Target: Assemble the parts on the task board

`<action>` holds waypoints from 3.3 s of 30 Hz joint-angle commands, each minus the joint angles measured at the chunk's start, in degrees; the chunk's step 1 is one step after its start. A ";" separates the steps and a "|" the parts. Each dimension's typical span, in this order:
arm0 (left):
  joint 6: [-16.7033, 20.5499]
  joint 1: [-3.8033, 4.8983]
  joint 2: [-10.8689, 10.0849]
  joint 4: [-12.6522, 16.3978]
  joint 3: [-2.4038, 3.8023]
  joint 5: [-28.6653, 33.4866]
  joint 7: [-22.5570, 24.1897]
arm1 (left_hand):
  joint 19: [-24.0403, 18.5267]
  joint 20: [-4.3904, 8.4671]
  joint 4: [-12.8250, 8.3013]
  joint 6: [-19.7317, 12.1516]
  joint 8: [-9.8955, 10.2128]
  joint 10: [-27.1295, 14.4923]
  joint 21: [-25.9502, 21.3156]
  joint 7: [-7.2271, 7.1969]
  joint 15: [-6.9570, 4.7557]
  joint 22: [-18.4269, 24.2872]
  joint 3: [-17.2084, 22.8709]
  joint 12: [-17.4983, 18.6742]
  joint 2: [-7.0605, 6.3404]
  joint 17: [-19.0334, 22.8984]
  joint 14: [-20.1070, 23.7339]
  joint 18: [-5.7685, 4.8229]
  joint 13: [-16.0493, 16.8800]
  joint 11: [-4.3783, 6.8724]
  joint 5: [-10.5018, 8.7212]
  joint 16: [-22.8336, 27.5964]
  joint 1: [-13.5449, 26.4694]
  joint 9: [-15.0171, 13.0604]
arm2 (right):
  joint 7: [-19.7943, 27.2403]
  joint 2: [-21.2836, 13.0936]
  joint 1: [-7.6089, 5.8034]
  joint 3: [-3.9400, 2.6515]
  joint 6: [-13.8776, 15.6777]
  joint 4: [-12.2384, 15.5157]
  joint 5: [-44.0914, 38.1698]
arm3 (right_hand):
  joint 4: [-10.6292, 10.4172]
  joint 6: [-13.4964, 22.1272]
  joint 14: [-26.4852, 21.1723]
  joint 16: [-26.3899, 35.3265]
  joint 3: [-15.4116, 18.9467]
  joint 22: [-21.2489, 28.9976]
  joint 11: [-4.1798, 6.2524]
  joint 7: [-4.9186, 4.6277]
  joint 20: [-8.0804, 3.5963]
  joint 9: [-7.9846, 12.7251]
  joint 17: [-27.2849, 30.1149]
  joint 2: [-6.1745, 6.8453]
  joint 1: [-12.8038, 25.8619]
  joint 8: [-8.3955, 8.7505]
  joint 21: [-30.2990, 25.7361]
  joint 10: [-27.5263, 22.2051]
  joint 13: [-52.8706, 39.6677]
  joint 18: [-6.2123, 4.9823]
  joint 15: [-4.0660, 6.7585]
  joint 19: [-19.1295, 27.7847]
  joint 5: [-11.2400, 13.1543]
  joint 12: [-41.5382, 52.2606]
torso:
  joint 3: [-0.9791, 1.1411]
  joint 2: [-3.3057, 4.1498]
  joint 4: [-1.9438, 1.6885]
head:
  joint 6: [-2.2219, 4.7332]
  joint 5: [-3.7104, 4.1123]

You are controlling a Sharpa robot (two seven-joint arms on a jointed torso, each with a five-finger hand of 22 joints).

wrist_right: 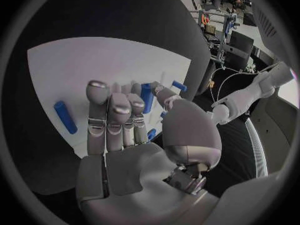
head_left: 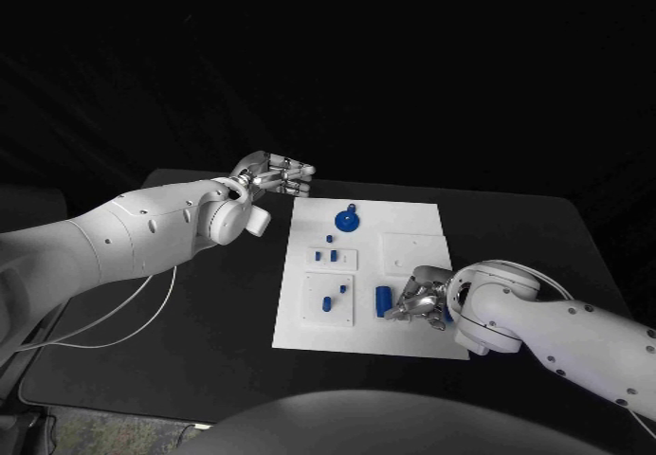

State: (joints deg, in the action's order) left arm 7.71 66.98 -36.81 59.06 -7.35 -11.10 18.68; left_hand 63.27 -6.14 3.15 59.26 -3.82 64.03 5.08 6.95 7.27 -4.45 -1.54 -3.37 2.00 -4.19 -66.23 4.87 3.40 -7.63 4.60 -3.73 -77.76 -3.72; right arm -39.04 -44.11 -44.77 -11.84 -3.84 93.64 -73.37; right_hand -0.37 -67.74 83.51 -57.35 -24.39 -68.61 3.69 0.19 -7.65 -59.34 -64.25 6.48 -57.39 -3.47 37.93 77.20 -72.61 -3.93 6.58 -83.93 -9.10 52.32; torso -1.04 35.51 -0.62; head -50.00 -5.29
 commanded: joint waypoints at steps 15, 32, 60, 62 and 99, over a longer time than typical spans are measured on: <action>-1.09 0.01 -0.07 0.09 0.00 -0.17 -0.01 | 0.02 -0.43 0.36 0.03 0.22 -0.45 -0.30 0.48 -0.08 0.09 -0.12 -0.05 0.06 -0.06 0.43 0.34 0.02 -0.04 0.16 0.19 0.66 0.05 | 1.22 -0.97 0.04 -0.06 -1.94 0.29 1.13 | -1.53 -0.07 0.04 -0.12 4.58 0.23 -0.02 -0.02 -0.26 0.10 0.19 3.60 0.03 -0.24 -0.18 -0.12 0.10 0.26 -0.01 -2.89 3.67 0.36 | 0.05 -0.01 0.13 | 0.00 -0.06; -1.23 -0.04 0.18 -0.56 -0.09 -0.18 0.09 | 0.00 -0.45 0.59 0.20 0.22 -0.47 -0.32 0.63 -0.06 0.09 -0.20 -0.06 0.05 -0.05 0.49 0.34 0.02 -0.06 -0.14 0.19 0.89 0.05 | 5.15 -5.52 0.03 -5.05 -1.71 1.99 2.41 | -12.04 -0.08 0.18 -0.07 11.38 0.04 -0.11 -0.26 -0.37 -1.62 -0.58 4.48 -4.09 -0.32 0.37 0.23 -0.89 0.26 0.06 -2.98 6.31 0.88 | 0.05 -0.12 0.17 | 0.00 1.28; -0.19 -0.28 -0.15 -0.21 -0.14 -0.19 0.98 | -0.19 -0.51 1.61 -0.08 0.24 -0.38 -0.43 0.35 -0.01 0.13 -0.45 -0.06 -0.22 -0.04 0.60 0.26 0.03 -0.08 -1.34 0.19 2.15 0.05 | 2.90 -9.17 2.54 -5.30 -6.92 -6.12 -2.97 | -6.61 -0.36 0.32 -0.70 2.81 -0.79 0.15 0.16 -0.38 -4.03 -1.20 4.40 -1.84 -0.27 1.49 0.67 -1.72 0.54 0.10 -2.97 6.29 1.44 | 0.05 0.04 0.07 | 0.00 2.89; -0.21 -0.28 -0.16 -0.18 -0.15 -0.19 0.96 | -0.22 -0.51 1.64 -0.18 0.23 -0.38 -0.44 0.37 -0.01 0.12 -0.39 -0.06 -0.27 -0.04 0.64 0.26 0.03 -0.08 -1.34 0.19 2.17 0.05 | 2.87 -8.94 2.80 -5.27 -6.90 -6.10 -3.17 | -6.48 -0.32 0.31 -0.67 2.72 -0.80 0.14 0.17 -0.38 -4.02 -1.16 4.40 -1.83 -0.25 1.49 0.66 -1.74 0.53 0.09 -2.96 6.28 1.46 | 0.04 0.05 0.04 | 0.00 2.92; -0.15 -0.28 -0.10 -0.22 -0.17 -0.34 0.21 | -0.85 -0.66 1.77 -0.85 0.23 -0.80 -0.66 0.39 0.13 0.17 -0.14 -0.06 -0.53 -0.08 0.99 0.10 0.03 -0.24 -1.34 0.18 2.27 0.05 | 2.20 -6.35 3.48 -1.52 -8.61 -4.65 -12.64 | 4.19 1.00 0.14 -0.59 -8.94 -1.10 0.26 0.39 -0.18 -1.19 -0.39 2.33 2.75 -0.23 0.79 -0.31 -0.87 0.60 0.00 -2.90 -5.06 0.88 | -0.03 -0.03 0.04 | 0.00 2.83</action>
State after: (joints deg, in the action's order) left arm 7.54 66.70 -37.02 58.73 -7.56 -11.25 18.56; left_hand 62.66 -6.75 4.72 58.84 -3.82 63.62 4.63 7.36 7.48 -4.34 -1.85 -3.37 1.74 -4.22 -65.60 4.87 3.40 -8.05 3.31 -3.73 -75.75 -3.72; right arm -36.49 -51.04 -42.53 -14.51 -8.63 89.46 -83.66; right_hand 3.40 -67.51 83.51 -57.89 -33.21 -69.65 3.88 0.52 -7.65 -60.94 -64.71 8.90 -55.18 -3.95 39.04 77.41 -73.52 -3.94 6.58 -83.93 -13.80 53.42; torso -1.04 35.47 -0.54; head -50.00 -2.40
